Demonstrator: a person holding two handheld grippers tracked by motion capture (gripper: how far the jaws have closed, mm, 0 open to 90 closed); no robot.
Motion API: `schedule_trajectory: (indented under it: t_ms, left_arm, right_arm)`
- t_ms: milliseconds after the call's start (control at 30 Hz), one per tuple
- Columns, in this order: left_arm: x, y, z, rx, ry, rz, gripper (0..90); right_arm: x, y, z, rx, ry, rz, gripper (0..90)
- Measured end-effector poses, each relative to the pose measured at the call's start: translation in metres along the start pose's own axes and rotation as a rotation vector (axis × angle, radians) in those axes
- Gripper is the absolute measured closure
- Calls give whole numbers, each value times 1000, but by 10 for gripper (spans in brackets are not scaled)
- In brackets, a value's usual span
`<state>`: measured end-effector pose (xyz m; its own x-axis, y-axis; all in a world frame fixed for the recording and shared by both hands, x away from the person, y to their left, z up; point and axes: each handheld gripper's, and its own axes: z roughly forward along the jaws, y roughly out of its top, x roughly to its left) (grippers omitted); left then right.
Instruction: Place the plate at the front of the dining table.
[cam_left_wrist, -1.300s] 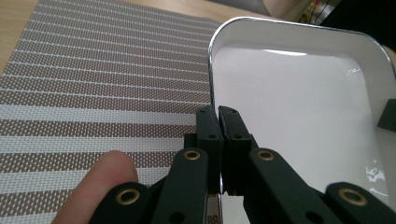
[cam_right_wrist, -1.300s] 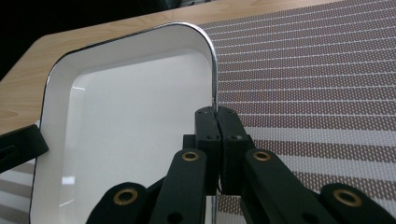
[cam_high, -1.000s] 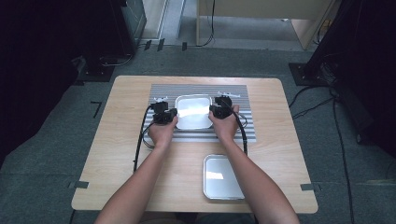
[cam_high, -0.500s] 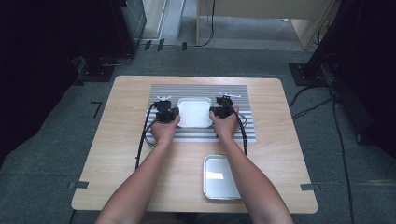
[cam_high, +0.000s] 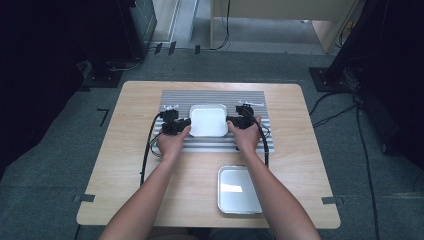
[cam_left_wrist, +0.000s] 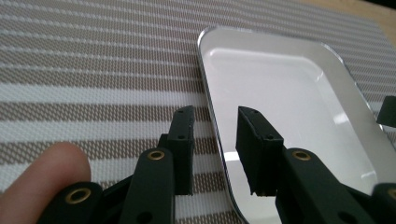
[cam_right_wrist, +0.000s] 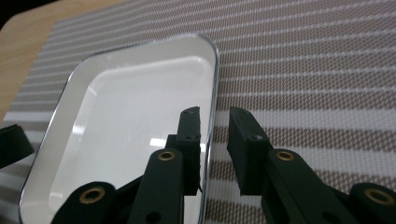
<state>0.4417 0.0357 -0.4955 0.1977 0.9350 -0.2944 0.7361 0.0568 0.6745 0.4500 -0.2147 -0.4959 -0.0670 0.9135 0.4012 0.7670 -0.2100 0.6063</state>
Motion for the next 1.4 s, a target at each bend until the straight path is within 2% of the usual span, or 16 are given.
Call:
schedule_trajectory:
  t_ms: [167,200,233,467,667,833,933,967,1000,1033,1067,1100,1133,1233,1300,1400]
  left_arm:
    - [-6,-6,6,42,17,23,731]
    - [-11,-8,9,55,28,42,771]
    - [-13,-9,9,53,44,56,781]
    - [-19,0,16,47,61,55,849]
    - [-22,6,27,48,62,47,846]
    - [-23,6,29,40,64,44,843]
    - [-22,6,29,42,41,41,749]
    - [-22,6,28,43,15,35,749]
    - [-21,6,26,39,-21,22,618]
    - [-21,6,26,39,-21,22,570]
    - [-21,7,22,36,-27,37,529]
    - [-21,7,22,36,-27,37,515]
    - [-23,6,16,13,-11,65,467]
    - [-24,6,6,-8,-10,81,288]
    - [-24,6,3,-13,-11,83,194]
    - [-20,2,-11,-45,-26,98,154]
  right_arm:
    - [6,-9,3,56,-16,-33,790]
    - [9,-12,4,61,-48,-51,862]
    - [10,-14,5,53,-61,-58,867]
    - [5,-9,5,18,-77,25,893]
    - [-3,-3,10,16,-71,53,891]
    - [-4,-1,12,8,-77,46,891]
    - [-4,0,13,6,-77,45,886]
    - [-4,1,13,7,-74,46,873]
    - [-3,0,11,-28,-60,16,763]
    - [-3,0,11,-28,-60,16,763]
    - [0,0,7,-70,-58,-33,676]
    - [1,0,6,-87,-46,-42,635]
    - [1,0,4,-110,-56,-76,605]
    - [1,1,-2,-112,-53,-93,485]
    - [1,2,-8,-80,-29,-82,376]
    - [0,2,-20,-99,-13,-111,284]
